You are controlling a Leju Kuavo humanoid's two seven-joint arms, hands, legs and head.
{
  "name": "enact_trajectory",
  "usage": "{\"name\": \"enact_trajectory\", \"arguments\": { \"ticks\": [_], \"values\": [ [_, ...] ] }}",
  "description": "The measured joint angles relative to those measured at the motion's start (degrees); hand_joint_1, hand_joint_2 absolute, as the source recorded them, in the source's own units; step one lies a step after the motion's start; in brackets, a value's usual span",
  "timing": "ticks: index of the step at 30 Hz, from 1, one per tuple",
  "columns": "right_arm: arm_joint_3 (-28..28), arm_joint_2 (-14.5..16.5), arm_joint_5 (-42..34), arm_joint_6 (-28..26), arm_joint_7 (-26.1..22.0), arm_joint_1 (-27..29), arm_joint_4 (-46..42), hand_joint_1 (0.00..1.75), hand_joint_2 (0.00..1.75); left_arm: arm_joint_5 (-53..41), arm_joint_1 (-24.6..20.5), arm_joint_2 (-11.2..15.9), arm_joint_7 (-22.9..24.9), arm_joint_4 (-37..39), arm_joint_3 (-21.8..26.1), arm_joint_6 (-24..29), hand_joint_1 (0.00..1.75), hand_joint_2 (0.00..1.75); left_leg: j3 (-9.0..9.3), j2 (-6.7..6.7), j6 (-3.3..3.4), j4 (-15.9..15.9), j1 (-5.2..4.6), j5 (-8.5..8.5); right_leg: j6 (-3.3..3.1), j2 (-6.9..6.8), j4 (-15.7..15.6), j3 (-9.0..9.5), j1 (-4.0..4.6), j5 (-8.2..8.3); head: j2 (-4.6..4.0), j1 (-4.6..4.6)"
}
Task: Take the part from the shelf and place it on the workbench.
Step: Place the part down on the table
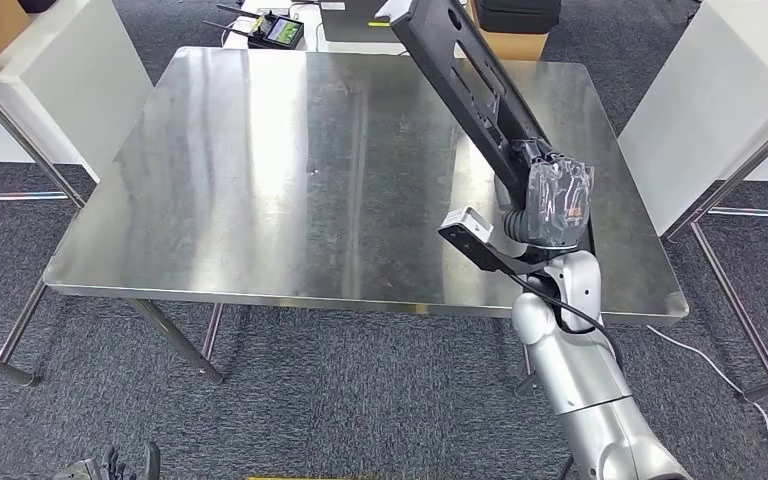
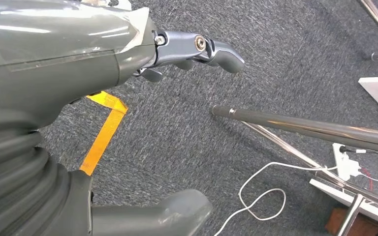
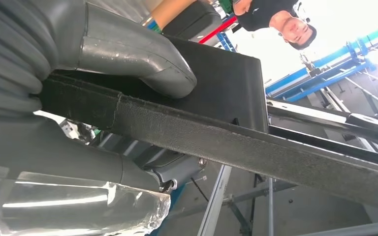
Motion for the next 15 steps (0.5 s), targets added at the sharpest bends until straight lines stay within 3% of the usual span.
{"name": "enact_trajectory", "arguments": {
  "ticks": [2,3,4,7,9,11,12,13,15],
  "values": [
    [0.0,0.1,0.4,0.1,0.2,-0.3,0.1,1.75,1.75,0.0,0.0,0.0,0.0,0.1,0.0,0.0,0.0,1.75,0.15,-0.15,-0.46,0.2,-0.31,-0.43,-0.35,0.02,-6.5,3.15,0.24,2.57,0.01,-0.05],
    [0.0,0.1,0.6,0.1,0.3,-0.4,0.2,1.75,1.75,0.0,0.0,0.0,0.0,0.1,0.0,0.1,0.0,1.75,0.16,-0.2,-0.68,0.3,-0.44,-0.59,-0.71,0.03,-7.8,3.82,0.38,3.03,0.01,-0.08],
    [0.0,0.2,0.8,0.1,0.4,-0.6,0.4,1.75,1.75,0.0,0.0,0.0,0.0,0.1,0.0,0.1,0.0,1.75,0.16,-0.22,-0.91,0.4,-0.5,-0.71,-1.11,0.04,-8.0,3.94,0.53,3.12,0.01,-0.09],
    [0.0,0.4,1.3,0.1,0.7,-1.0,0.9,1.75,1.75,0.1,0.0,0.0,0.0,0.2,0.0,0.3,0.0,1.75,-0.23,-0.09,-1.79,1.6,-0.08,-1.72,-2.16,0.03,-8.3,4.4,-0.16,3.21,0.01,-0.13],
    [0.0,0.8,1.8,0.1,0.8,-1.4,1.2,1.75,1.75,0.1,-0.1,0.0,0.0,0.2,0.0,0.4,0.0,1.75,-2.66,0.11,-2.55,7.0,0.27,-4.55,-2.73,0.02,-8.5,4.84,-0.46,3.08,0.02,-0.26],
    [0.0,1.0,2.3,0.3,1.0,-1.4,1.7,1.75,1.75,0.2,-0.1,0.1,0.0,0.3,0.0,0.4,0.0,1.75,-6.57,0.25,-3.21,14.4,0.65,-7.46,-3.01,0.02,-8.4,5.09,-0.48,2.87,0.02,-0.32],
    [0.0,1.1,2.6,0.4,1.1,-1.3,1.9,1.75,1.75,0.2,-0.1,0.1,0.0,0.3,0.0,0.4,0.0,1.75,-7.84,0.35,-3.46,16.2,0.87,-7.64,-3.06,0.02,-8.4,5.19,-0.5,2.8,0.02,-0.32],
    [0.0,1.1,2.8,0.6,1.2,-1.3,2.2,1.75,1.75,0.2,-0.1,0.1,0.0,0.3,0.0,0.4,0.0,1.75,-8.06,0.48,-3.63,16.0,1.07,-6.69,-3.02,0.03,-8.4,5.32,-0.56,2.7,0.02,-0.33],
    [0.0,1.1,3.2,0.8,1.5,-1.2,2.6,1.75,1.75,0.2,-0.1,0.1,0.0,0.3,0.0,0.5,0.0,1.75,-5.3,0.78,-3.82,9.4,1.49,-2.5,-2.67,0.06,-8.4,5.71,-0.72,2.37,0.02,-0.34]
  ]
}}
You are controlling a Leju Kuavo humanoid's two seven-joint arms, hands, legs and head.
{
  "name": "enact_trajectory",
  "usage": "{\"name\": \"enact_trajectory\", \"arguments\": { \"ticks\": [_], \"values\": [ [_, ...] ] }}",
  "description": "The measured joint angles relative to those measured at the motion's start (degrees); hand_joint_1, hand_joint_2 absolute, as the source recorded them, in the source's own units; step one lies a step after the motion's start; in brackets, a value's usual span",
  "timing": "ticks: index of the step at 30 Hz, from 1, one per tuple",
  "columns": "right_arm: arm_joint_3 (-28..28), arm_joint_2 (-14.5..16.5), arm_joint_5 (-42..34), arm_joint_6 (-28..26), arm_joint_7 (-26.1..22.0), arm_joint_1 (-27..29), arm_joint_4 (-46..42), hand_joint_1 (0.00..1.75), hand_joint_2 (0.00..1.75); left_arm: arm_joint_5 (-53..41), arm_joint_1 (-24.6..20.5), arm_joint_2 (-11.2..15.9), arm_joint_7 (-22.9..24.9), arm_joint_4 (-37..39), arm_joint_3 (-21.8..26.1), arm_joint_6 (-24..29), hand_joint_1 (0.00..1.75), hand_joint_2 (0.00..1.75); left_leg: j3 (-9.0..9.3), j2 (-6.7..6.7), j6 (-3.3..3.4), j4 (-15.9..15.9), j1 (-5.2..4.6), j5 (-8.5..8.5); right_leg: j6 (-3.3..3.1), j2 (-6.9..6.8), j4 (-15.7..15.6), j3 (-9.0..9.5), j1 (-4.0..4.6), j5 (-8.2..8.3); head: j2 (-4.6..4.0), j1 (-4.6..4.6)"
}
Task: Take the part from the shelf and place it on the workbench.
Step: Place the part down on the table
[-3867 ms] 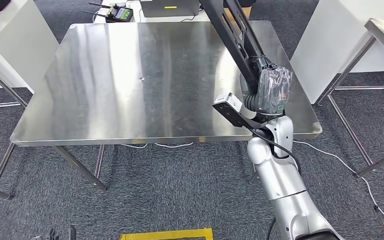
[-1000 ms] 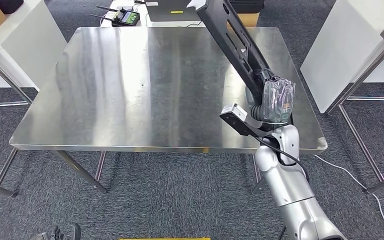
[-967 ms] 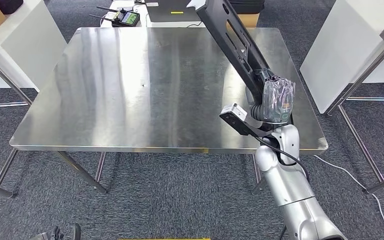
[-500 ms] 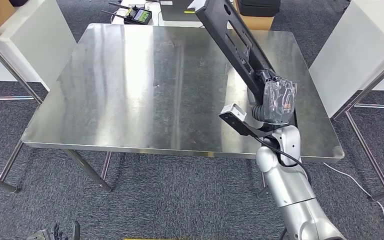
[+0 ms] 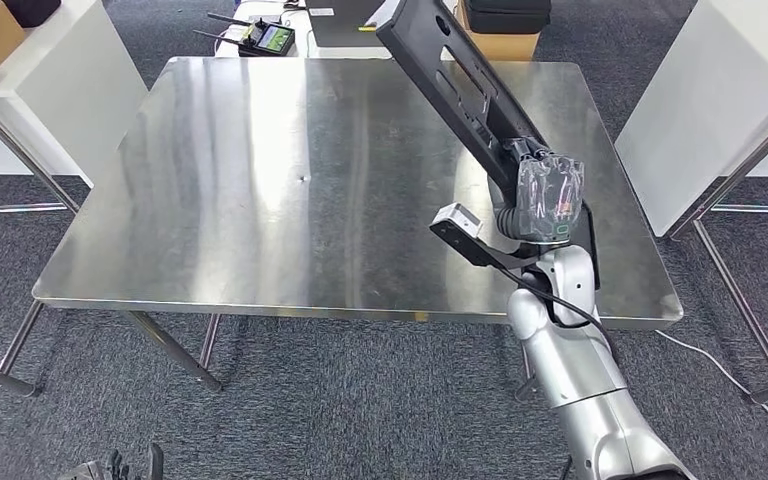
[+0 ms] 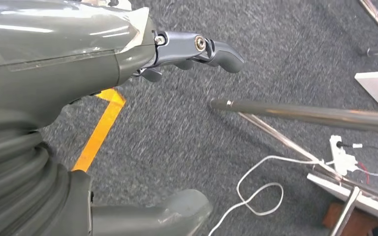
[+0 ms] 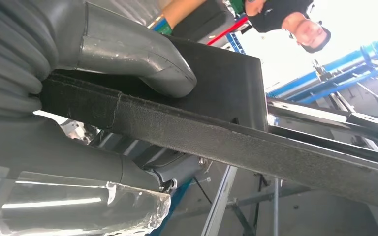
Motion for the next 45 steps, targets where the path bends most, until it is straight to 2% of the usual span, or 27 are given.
{"name": "enact_trajectory", "arguments": {
  "ticks": [2,3,7,9,11,12,13,14,16,18,20,23,24,26,27,28,29,30,32,34,37,38,39,42,43,44,45],
  "values": [
    [0.0,0.0,0.8,0.1,0.4,-0.1,0.3,1.75,1.75,0.1,-0.1,0.1,0.0,0.0,0.0,0.0,0.0,1.75,3.3,0.03,0.13,-6.8,0.02,2.57,0.64,0.02,0.1,0.25,0.25,-0.39,0.0,0.04],
    [0.0,0.0,1.4,0.2,0.8,-0.2,0.5,1.75,1.75,0.1,-0.1,0.1,0.0,0.0,0.0,0.0,0.0,1.75,4.05,-0.04,0.38,-8.3,-0.11,2.8,0.96,0.02,0.0,0.28,0.42,-0.52,0.0,0.12],
    [-0.3,-0.1,4.5,1.7,2.9,-0.9,1.9,1.75,1.75,0.1,-0.2,0.1,0.0,0.0,0.0,0.0,0.0,1.75,4.54,-0.28,2.26,-9.1,-0.71,2.71,2.33,-0.07,0.6,-0.13,0.59,-1.25,-0.01,0.37],
    [-0.7,-0.2,5.8,2.8,3.9,-2.0,3.5,1.75,1.75,0.1,-0.3,0.1,0.0,0.0,0.0,-0.1,0.0,1.75,4.85,-0.23,3.19,-9.5,-0.71,2.84,2.03,-0.1,5.3,-2.57,0.56,-3.28,-0.01,0.47],
    [-1.2,-0.4,6.9,3.7,4.8,-3.4,6.3,1.75,1.75,0.1,-0.4,0.2,0.0,0.1,0.0,-0.1,0.0,1.75,4.9,-0.29,3.71,-9.5,-0.94,2.69,1.56,-0.07,13.3,-6.99,0.61,-5.92,-0.01,0.54],
    [-1.4,-0.5,7.3,4.1,5.1,-4.0,7.7,1.75,1.75,0.1,-0.4,0.2,0.0,0.2,0.0,-0.1,0.0,1.75,4.95,-0.39,3.81,-9.4,-1.05,2.62,1.63,-0.06,15.8,-8.62,0.65,-6.39,-0.01,0.54],
    [-1.7,-0.6,7.7,4.3,5.3,-4.6,9.2,1.75,1.75,0.2,-0.4,0.2,0.0,0.4,0.0,-0.1,0.0,1.75,5.03,-0.54,3.88,-9.4,-1.16,2.53,1.87,-0.05,16.6,-9.45,0.7,-6.05,-0.01,0.56],
    [-1.8,-0.7,7.9,4.4,5.4,-5.2,10.5,1.75,1.75,0.2,-0.5,0.2,0.0,0.5,0.0,-0.1,0.0,1.75,5.18,-0.69,3.88,-9.4,-1.24,2.44,2.21,-0.05,14.5,-8.74,0.75,-4.64,0.0,0.56],
    [-2.0,-0.7,8.4,4.4,5.6,-6.8,13.1,1.75,1.75,0.3,-0.5,0.3,0.0,0.6,0.0,-0.1,0.0,1.75,5.53,-0.87,3.66,-9.3,-1.46,2.14,2.58,-0.06,6.3,-5.15,0.86,-0.87,0.0,0.56],
    [-2.2,-0.7,9.0,4.5,5.8,-8.5,15.6,1.75,1.75,0.4,-0.5,0.3,0.0,0.7,0.0,-0.1,0.0,1.75,5.72,-0.92,3.24,-9.3,-1.77,1.8,2.18,-0.03,0.8,-2.46,1.14,1.2,-0.01,0.49],
    [-2.3,-0.7,9.6,4.6,6.3,-9.9,18.1,1.75,1.75,0.5,-0.6,0.4,0.0,0.7,0.0,-0.1,0.0,1.75,5.81,-0.95,2.79,-9.3,-1.83,1.56,1.52,0.0,0.0,-1.99,1.33,1.36,-0.01,0.43],
    [-2.4,-0.6,10.3,4.6,6.8,-11.6,21.3,1.75,1.75,0.6,-0.6,0.5,0.0,0.8,0.0,-0.1,0.0,1.75,4.95,-0.72,1.86,-7.0,-1.46,-0.05,0.39,-0.04,-0.4,-1.46,0.55,1.36,0.0,0.37],
    [-2.4,-0.5,10.4,4.6,6.9,-12.1,22.1,1.75,1.75,0.7,-0.6,0.6,0.0,0.8,0.0,-0.1,0.0,1.75,3.68,-0.59,1.51,-4.2,-1.29,-1.45,0.07,-0.05,-0.4,-1.25,0.36,1.31,0.0,0.34],
    [-2.5,-0.3,10.9,4.7,7.3,-12.9,23.8,1.75,1.75,0.9,-0.6,0.7,0.0,0.8,0.0,-0.1,0.0,1.75,-0.21,-0.39,0.9,3.2,-1.01,-4.45,-0.28,-0.02,-0.4,-1.04,0.42,1.12,0.0,0.28],
    [-2.5,-0.2,11.3,4.9,7.6,-13.2,24.8,1.75,1.75,1.0,-0.6,0.7,0.0,0.8,0.0,-0.1,0.0,1.75,-1.95,-0.33,0.65,6.0,-0.84,-5.07,-0.33,0.0,-0.4,-0.95,0.44,1.05,-0.01,0.3],
    [-2.5,-0.1,11.7,5.0,7.9,-13.5,25.9,1.75,1.75,1.1,-0.6,0.7,0.0,0.8,0.0,-0.1,0.0,1.75,-2.87,-0.28,0.48,6.9,-0.67,-4.67,-0.38,0.01,-0.4,-0.85,0.44,0.96,-0.01,0.28],
    [-2.5,0.1,12.1,5.2,8.3,-13.8,27.0,1.75,1.75,1.2,-0.6,0.8,0.0,0.9,0.0,-0.1,0.0,1.75,-2.66,-0.2,0.37,5.5,-0.48,-3.18,-0.34,0.03,-0.4,-0.68,0.41,0.83,-0.01,0.28],
    [-2.5,0.2,12.5,5.2,8.6,-14.1,28.0,1.75,1.75,1.3,-0.6,0.9,0.0,0.9,0.0,-0.1,0.0,1.75,-1.38,-0.11,0.31,2.2,-0.28,-0.96,-0.21,0.05,-0.3,-0.47,0.36,0.64,-0.01,0.28],
    [-2.5,0.6,13.6,5.3,9.5,-15.0,30.1,1.75,1.75,1.3,-0.6,1.2,0.0,0.9,0.0,-0.3,0.0,1.75,1.96,0.04,0.41,-5.4,-0.11,2.54,0.3,0.09,-0.2,-0.21,0.52,0.21,0.0,0.28],
    [-2.4,1.1,15.3,5.3,10.6,-16.1,32.2,1.75,1.75,1.3,-0.6,1.4,0.0,0.9,0.0,-0.6,0.0,1.75,3.42,-0.05,0.91,-8.6,-0.36,3.25,0.85,0.12,-0.2,-0.27,0.87,-0.03,0.0,0.29],
    [-2.1,1.8,17.7,5.3,12.2,-16.7,34.5,1.75,1.75,1.3,-0.6,1.4,0.0,1.0,0.0,-0.7,0.0,1.75,3.75,-0.21,2.13,-9.0,-0.8,3.23,1.73,0.05,-0.1,-0.47,1.09,-0.41,0.0,0.32],
    [-1.9,2.1,18.4,5.3,12.7,-16.8,35.1,1.75,1.75,1.2,-0.6,1.4,0.0,1.1,0.0,-0.7,0.0,1.75,3.93,-0.24,2.59,-9.2,-0.81,3.32,1.84,-0.01,1.2,-1.09,1.09,-1.07,0.0,0.36],
    [-1.7,2.2,18.9,5.3,13.0,-16.8,35.7,1.75,1.75,1.2,-0.7,1.5,0.0,1.1,0.0,-0.7,0.0,1.75,4.11,-0.25,3.0,-9.4,-0.77,3.39,1.74,-0.04,3.7,-2.4,1.08,-2.23,0.0,0.39],
    [-1.3,2.6,20.1,5.6,13.9,-16.7,37.4,1.75,1.75,1.0,-0.7,1.5,0.0,1.2,0.0,-0.6,0.0,1.75,4.23,-0.34,3.7,-9.5,-0.9,3.23,1.12,-0.04,15.0,-8.56,1.04,-5.92,0.0,0.53],
    [-1.3,2.7,20.6,5.9,14.2,-16.5,37.9,1.75,1.75,0.8,-0.7,1.5,0.0,1.2,0.0,-0.4,0.0,1.75,4.27,-0.45,3.76,-9.4,-0.95,3.16,1.26,-0.03,16.6,-9.71,1.07,-5.99,0.0,0.55],
    [-1.3,2.7,21.1,6.2,14.6,-16.3,38.3,1.75,1.75,0.4,-0.7,1.5,0.0,1.2,0.0,-0.1,0.0,1.75,4.31,-0.57,3.77,-9.4,-0.99,3.11,1.55,-0.03,15.9,-9.75,1.1,-5.21,0.0,0.56],
    [-1.2,2.7,21.5,6.4,14.9,-16.1,38.6,1.75,1.75,0.1,-0.7,1.4,0.0,1.2,-0.1,0.3,0.0,1.75,4.39,-0.68,3.73,-9.4,-1.01,3.05,1.89,-0.04,13.0,-8.61,1.09,-3.72,0.0,0.57]
  ]
}}
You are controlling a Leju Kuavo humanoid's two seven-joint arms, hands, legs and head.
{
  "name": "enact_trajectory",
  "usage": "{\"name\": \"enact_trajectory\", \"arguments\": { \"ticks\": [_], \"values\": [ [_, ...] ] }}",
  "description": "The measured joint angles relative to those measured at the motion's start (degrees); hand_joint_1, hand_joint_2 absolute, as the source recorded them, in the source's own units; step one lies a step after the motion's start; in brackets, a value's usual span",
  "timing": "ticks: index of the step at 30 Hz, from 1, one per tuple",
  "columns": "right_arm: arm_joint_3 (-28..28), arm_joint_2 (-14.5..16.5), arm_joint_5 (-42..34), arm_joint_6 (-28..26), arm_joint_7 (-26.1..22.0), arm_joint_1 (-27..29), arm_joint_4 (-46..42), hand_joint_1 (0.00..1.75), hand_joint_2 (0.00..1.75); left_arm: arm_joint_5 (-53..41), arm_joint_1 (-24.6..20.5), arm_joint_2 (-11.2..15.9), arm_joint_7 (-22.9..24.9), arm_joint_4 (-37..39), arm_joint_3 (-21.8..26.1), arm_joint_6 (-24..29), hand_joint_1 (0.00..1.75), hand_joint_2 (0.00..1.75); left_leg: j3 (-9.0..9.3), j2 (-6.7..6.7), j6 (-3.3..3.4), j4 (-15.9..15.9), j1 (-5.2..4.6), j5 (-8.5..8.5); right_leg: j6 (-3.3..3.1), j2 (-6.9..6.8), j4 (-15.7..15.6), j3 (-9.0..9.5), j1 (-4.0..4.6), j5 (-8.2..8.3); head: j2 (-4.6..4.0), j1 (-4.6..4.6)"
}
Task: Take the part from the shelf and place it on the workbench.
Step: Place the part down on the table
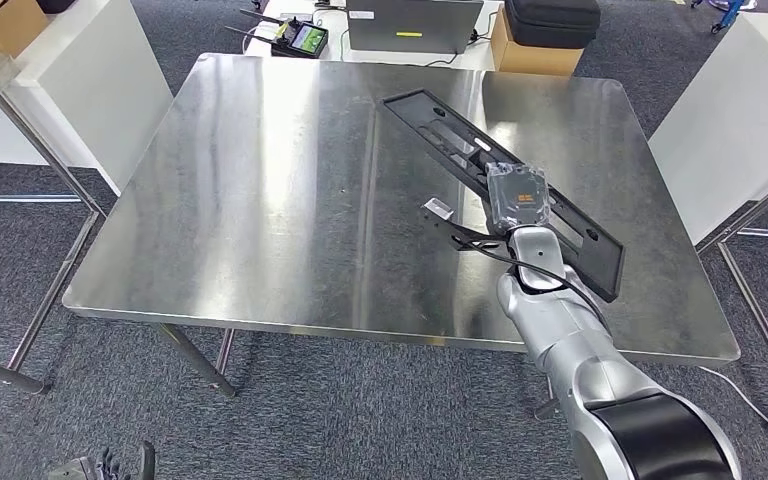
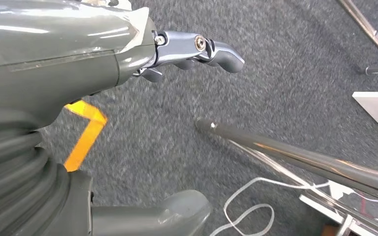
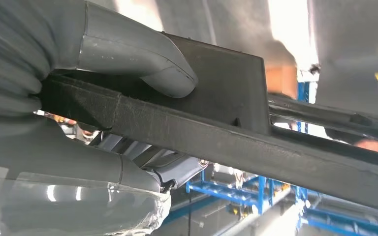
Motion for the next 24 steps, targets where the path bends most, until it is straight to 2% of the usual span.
{"name": "enact_trajectory", "arguments": {
  "ticks": [2,3,4,8,13,16,21,24],
  "values": [
    [0.1,0.1,0.5,0.3,0.4,0.1,0.5,1.75,1.75,-0.4,0.0,0.0,0.0,0.0,-0.2,0.5,0.0,1.75,0.08,-0.12,-0.29,0.1,-0.17,-0.22,0.35,-0.06,-8.3,3.79,0.07,3.35,0.0,0.02],
    [0.2,0.1,0.7,0.4,0.5,0.0,0.6,1.75,1.75,-0.4,0.0,0.0,0.0,0.0,-0.4,0.7,0.0,1.75,0.1,-0.14,-0.49,0.2,-0.31,-0.36,0.23,-0.08,-11.2,5.23,0.11,4.47,0.0,-0.02],
    [0.2,0.2,0.9,0.6,0.6,0.0,0.8,1.75,1.75,-0.6,0.0,0.0,0.0,0.0,-0.5,0.9,0.0,1.75,0.08,-0.14,-0.5,0.3,-0.48,-0.57,0.07,-0.08,-12.7,6.02,-0.02,5.07,0.0,-0.07],
    [0.5,0.2,3.4,2.0,3.2,0.3,2.1,1.75,1.75,-2.2,0.0,0.0,0.0,0.0,-1.5,2.0,0.0,1.75,0.24,-0.07,0.03,0.5,-0.29,-0.82,-0.23,0.1,-13.1,6.28,0.02,5.43,-0.01,-0.14],
    [1.3,-1.5,4.4,1.6,6.2,2.6,4.7,1.75,1.75,-3.1,-0.4,0.0,0.0,0.0,-3.6,2.6,0.0,1.75,0.48,0.03,-0.41,0.1,-0.17,-0.71,-0.48,0.22,-13.1,6.29,0.21,5.39,0.0,-0.18],
    [1.8,-2.2,4.5,1.4,6.8,4.0,6.1,1.75,1.75,-2.5,-0.6,0.0,0.0,0.0,-4.1,2.5,0.0,1.75,0.5,0.15,-0.81,0.0,-0.12,-0.71,-0.52,0.33,-13.0,6.27,0.26,5.38,-0.01,-0.16],
    [2.7,-2.3,4.5,1.4,7.0,4.8,7.6,1.75,1.75,-1.7,-0.5,0.0,0.0,0.0,-4.2,2.1,0.0,1.75,0.56,0.32,-1.04,0.0,-0.13,-0.75,-0.55,0.46,-13.0,6.27,0.27,5.37,-0.01,-0.15],
    [2.8,-2.3,4.5,1.5,7.1,4.9,8.1,0.44,0.44,-1.5,-0.5,0.0,0.0,0.0,-4.2,2.1,0.0,1.75,0.55,0.32,-1.06,0.0,-0.18,-0.75,-0.56,0.45,-13.0,6.28,0.27,5.37,-0.01,-0.15]
  ]
}}
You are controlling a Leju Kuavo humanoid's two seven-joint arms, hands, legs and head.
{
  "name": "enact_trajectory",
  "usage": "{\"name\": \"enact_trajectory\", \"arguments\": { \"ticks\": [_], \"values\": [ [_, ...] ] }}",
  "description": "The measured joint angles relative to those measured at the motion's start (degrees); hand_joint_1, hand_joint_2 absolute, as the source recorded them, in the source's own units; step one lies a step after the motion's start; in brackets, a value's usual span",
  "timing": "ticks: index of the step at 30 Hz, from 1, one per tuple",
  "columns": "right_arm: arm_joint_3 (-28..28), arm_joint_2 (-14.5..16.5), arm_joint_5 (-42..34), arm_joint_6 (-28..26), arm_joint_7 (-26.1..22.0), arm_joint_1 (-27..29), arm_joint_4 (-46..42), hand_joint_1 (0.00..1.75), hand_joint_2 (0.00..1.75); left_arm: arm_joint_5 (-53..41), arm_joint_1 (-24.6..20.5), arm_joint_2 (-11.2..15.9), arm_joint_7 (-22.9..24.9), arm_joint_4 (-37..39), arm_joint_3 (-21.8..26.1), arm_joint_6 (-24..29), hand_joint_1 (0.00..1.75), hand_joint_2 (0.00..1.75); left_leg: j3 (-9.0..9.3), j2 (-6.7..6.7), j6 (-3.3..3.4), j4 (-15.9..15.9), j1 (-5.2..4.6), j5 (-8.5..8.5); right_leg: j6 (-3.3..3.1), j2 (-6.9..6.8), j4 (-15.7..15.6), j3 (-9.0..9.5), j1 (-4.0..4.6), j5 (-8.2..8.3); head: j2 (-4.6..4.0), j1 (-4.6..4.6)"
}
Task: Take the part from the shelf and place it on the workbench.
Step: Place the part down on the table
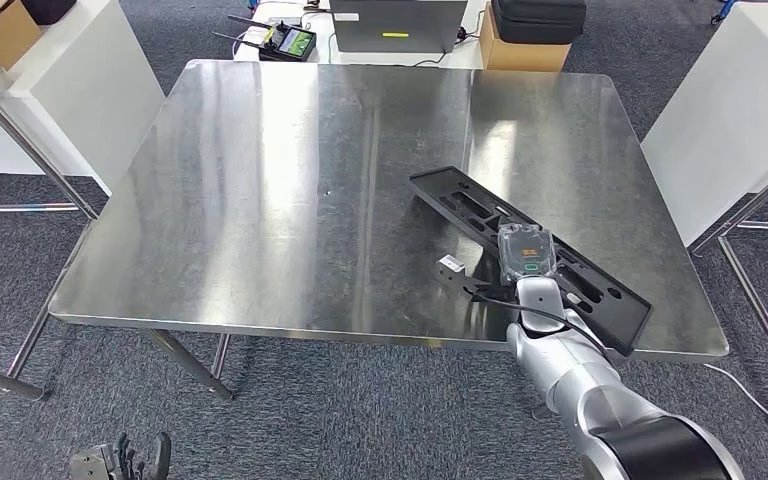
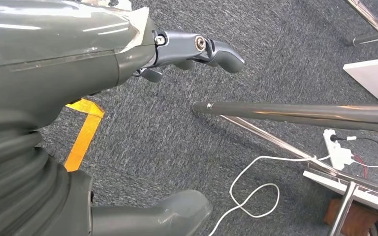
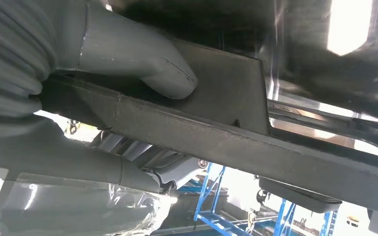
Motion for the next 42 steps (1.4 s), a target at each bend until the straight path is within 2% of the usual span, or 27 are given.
{"name": "enact_trajectory", "arguments": {
  "ticks": [1,3,7,17,25,34,38,42],
  "values": [
    [0.1,0.0,0.0,0.0,0.0,0.0,0.2,0.0,0.0,0.0,0.0,0.0,0.0,0.0,0.0,0.0,0.0,1.75,0.0,0.0,0.0,0.0,-0.02,0.0,0.0,0.0,0.0,0.0,0.0,0.0,0.01,0.01],
    [0.2,0.0,0.0,0.1,0.1,0.1,0.4,0.0,0.0,0.0,0.0,0.0,0.0,0.0,0.0,-0.1,0.0,1.75,0.0,0.0,0.0,0.0,-0.11,0.0,0.0,0.0,0.0,0.01,-0.01,0.0,0.01,0.0],
    [0.3,0.0,0.0,0.1,0.2,0.3,0.9,0.0,0.0,0.0,0.0,0.0,0.0,0.0,-0.1,-0.4,0.0,0.0,0.02,0.0,0.01,0.0,-0.29,0.0,0.01,0.0,0.0,0.01,-0.02,0.0,0.01,0.01],
    [0.2,-0.1,-0.2,0.0,-0.4,0.5,1.2,0.0,0.0,-0.1,-0.4,0.2,0.0,0.8,-0.1,-0.4,0.0,0.0,0.06,0.01,0.02,0.0,-0.43,-0.01,0.01,0.0,0.0,0.01,-0.18,0.01,-0.01,0.01],
    [-0.6,0.1,-1.4,-0.1,-3.2,0.7,1.2,0.0,0.0,0.1,-0.4,0.4,0.0,1.0,-0.1,-1.2,0.0,0.0,0.06,0.01,0.02,0.0,-0.42,-0.01,0.01,0.0,0.0,0.01,-0.18,0.01,0.01,0.01],
    [-2.3,0.9,-2.3,-4.7,-6.1,1.6,-1.1,0.0,0.0,0.2,-0.3,0.5,0.0,1.0,-0.1,-1.3,0.0,0.0,0.05,0.0,0.02,0.0,-0.41,0.0,0.01,0.0,0.0,0.01,-0.18,0.01,0.0,0.01],
    [-3.2,0.9,-1.1,-10.2,-6.7,2.7,-7.3,0.0,0.0,0.5,-0.1,0.5,0.0,1.0,-0.1,-1.2,0.0,0.0,-0.02,0.01,0.02,0.0,-0.41,0.02,0.02,0.0,0.0,0.06,-0.18,0.02,0.01,0.01],
    [-3.6,0.9,-0.1,-11.4,-7.5,4.6,-18.2,0.0,0.0,0.6,0.3,0.5,0.0,0.9,0.0,-1.2,0.0,0.0,0.03,0.01,0.02,0.0,-0.42,0.02,0.02,0.0,0.0,0.05,-0.18,0.01,0.0,0.0]
  ]
}}
